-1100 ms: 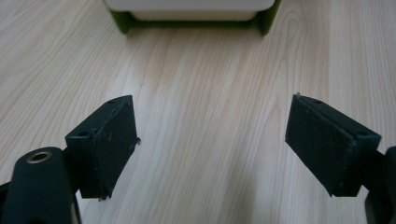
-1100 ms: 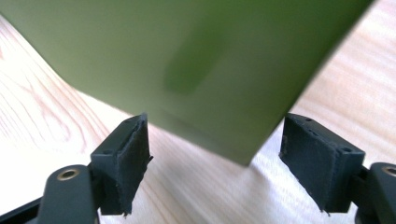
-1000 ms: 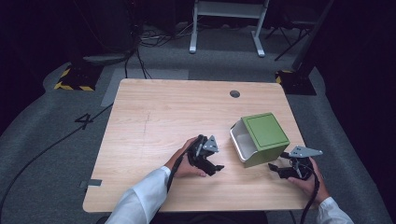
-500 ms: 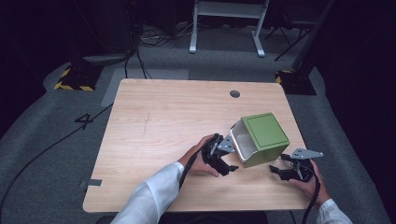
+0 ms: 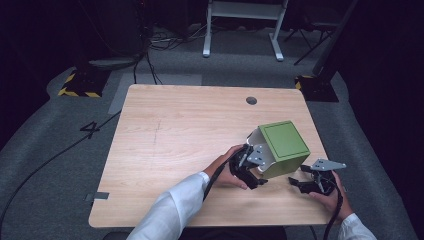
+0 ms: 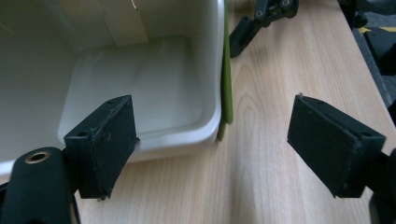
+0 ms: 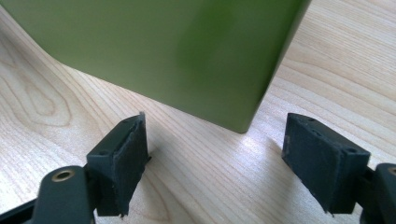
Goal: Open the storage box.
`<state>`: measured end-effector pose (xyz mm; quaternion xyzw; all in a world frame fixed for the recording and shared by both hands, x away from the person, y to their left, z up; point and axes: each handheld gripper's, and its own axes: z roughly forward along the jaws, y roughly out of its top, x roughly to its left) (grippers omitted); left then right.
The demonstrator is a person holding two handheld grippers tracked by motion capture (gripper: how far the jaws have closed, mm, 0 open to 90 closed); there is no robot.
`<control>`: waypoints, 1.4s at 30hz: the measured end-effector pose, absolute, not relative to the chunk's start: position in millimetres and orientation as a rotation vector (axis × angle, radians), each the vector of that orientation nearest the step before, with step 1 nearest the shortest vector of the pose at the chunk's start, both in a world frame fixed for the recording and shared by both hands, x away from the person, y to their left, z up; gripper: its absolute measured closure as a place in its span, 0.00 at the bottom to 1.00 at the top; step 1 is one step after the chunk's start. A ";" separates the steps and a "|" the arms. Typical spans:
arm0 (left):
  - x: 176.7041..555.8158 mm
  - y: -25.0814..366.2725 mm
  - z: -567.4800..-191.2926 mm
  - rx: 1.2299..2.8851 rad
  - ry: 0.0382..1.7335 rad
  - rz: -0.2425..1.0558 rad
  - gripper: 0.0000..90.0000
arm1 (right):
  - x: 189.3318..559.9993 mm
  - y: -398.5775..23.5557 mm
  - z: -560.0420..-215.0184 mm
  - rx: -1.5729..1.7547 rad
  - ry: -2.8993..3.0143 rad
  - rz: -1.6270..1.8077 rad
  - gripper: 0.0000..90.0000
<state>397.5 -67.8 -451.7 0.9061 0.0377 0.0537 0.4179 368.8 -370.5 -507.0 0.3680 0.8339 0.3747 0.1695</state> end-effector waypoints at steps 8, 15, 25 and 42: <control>402.0 -78.8 -459.3 2.315 0.079 0.089 0.19 | 368.8 -370.5 -507.0 1.046 2.370 1.065 0.25; 403.7 -76.8 -459.2 2.346 0.067 0.079 0.27 | 368.7 -370.5 -507.1 1.045 2.370 1.067 0.25; 405.2 -48.9 -460.2 2.339 0.129 0.077 0.45 | 368.5 -370.6 -507.1 1.046 2.370 1.067 0.25; 402.3 -39.0 -464.2 2.362 0.106 0.074 0.67 | 367.9 -370.8 -507.1 1.048 2.368 1.067 0.25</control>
